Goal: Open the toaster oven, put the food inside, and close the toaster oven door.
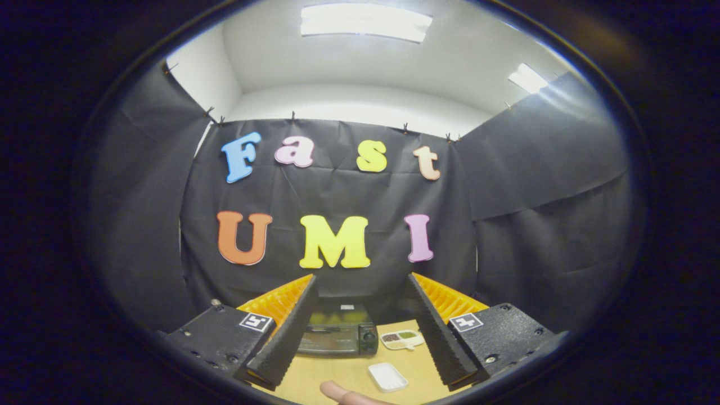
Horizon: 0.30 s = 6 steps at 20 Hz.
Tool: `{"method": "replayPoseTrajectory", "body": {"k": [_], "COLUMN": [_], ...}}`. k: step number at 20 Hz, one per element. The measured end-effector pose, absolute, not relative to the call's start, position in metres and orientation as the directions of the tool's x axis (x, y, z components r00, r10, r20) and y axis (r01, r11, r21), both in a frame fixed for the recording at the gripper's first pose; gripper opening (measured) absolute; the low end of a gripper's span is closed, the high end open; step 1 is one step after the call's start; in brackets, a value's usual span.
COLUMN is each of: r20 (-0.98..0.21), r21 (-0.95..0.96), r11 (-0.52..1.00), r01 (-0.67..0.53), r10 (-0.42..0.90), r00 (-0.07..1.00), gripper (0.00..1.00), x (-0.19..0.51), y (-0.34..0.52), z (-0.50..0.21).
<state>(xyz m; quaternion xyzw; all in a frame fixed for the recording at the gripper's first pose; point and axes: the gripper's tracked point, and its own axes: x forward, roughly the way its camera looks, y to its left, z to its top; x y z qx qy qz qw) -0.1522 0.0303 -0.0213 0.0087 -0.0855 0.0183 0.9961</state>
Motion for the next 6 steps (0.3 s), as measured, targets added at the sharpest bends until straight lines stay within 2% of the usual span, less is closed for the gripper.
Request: {"method": "replayPoseTrajectory", "body": {"k": [6], "r20": [0.090], "r21": [-0.014], "r11": [0.989], "r01": [-0.150], "r10": [0.150], "r00": [0.985], "gripper": [0.99], "x": [-0.161], "y": [0.022], "z": [-0.066]}}
